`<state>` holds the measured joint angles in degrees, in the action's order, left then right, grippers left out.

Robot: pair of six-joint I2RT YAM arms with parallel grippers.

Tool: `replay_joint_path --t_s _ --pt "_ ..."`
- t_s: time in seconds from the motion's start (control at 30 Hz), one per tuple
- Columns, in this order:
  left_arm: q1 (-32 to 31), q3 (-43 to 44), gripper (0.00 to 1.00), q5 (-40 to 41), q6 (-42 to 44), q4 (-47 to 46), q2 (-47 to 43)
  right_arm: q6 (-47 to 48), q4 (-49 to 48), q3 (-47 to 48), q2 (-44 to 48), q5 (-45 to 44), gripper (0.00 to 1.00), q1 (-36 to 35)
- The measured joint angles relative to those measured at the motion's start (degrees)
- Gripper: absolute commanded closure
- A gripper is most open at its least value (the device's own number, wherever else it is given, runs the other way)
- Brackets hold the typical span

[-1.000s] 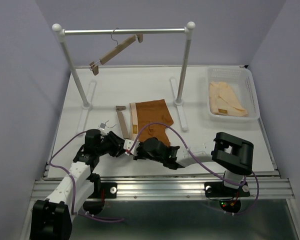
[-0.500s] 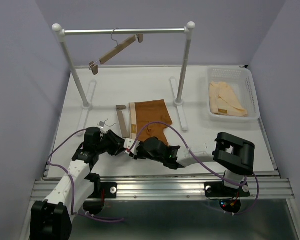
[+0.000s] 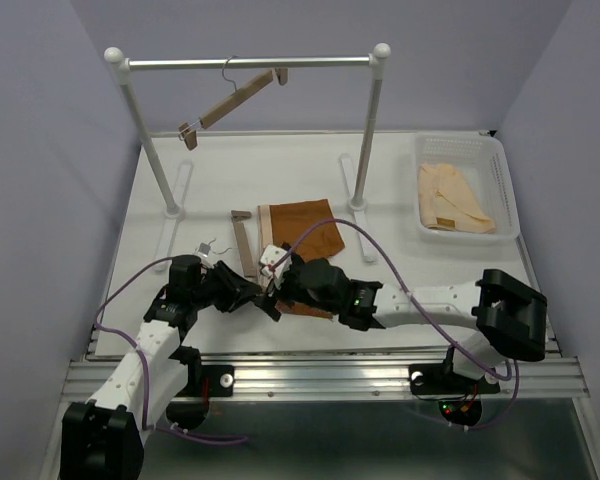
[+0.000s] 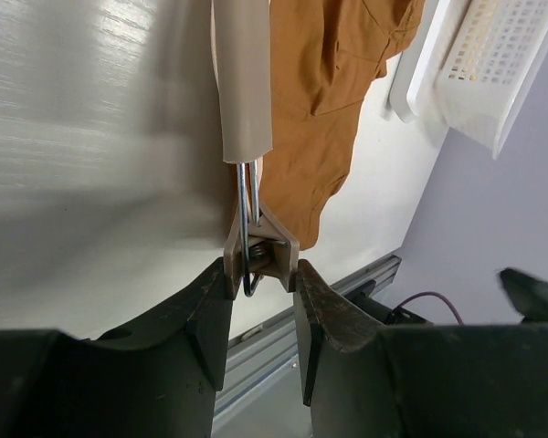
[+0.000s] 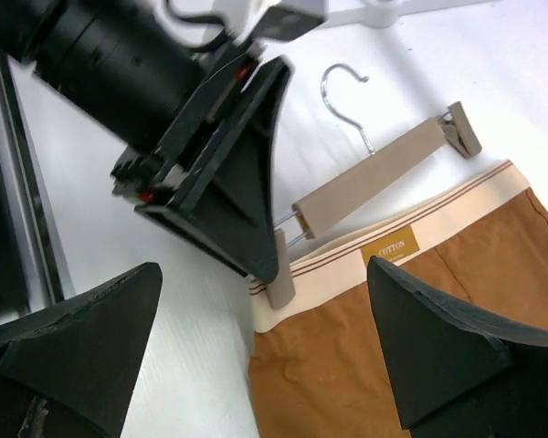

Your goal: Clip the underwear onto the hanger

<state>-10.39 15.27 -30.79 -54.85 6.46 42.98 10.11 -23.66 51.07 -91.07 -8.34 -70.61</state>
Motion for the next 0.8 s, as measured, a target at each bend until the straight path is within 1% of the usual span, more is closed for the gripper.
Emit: replay_joint_path --t_s 0.1,0.23,0.3,0.33,0.53,0.63,0.8 --pt "0.0 0.0 0.88 0.0 0.8 0.3 -0.2 -7.2 1.1 0.0 3.4 1.9 0.00 3.0" --pt "0.0 0.0 0.88 0.0 2.5 0.7 -0.5 -21.6 4.2 2.6 4.8 9.0 0.00 15.6" --pt "0.0 0.1 0.88 -0.1 3.3 0.7 -0.5 -26.5 6.8 5.5 3.8 11.1 0.00 20.7" --pt "0.0 0.1 0.88 -0.2 3.6 0.7 -0.5 -27.9 7.5 6.7 3.1 11.9 0.00 21.8" --pt "0.0 0.1 0.88 -0.7 5.8 0.6 -1.2 -37.1 10.6 15.0 -4.4 22.4 0.00 23.3" --pt "0.0 0.1 0.88 -1.4 6.5 -0.3 -1.5 -40.9 11.4 18.4 -10.2 28.5 0.00 24.1" --pt "-0.1 0.1 0.87 -2.1 6.9 -1.8 -1.7 -44.7 12.6 21.4 -17.0 33.3 0.00 24.7"
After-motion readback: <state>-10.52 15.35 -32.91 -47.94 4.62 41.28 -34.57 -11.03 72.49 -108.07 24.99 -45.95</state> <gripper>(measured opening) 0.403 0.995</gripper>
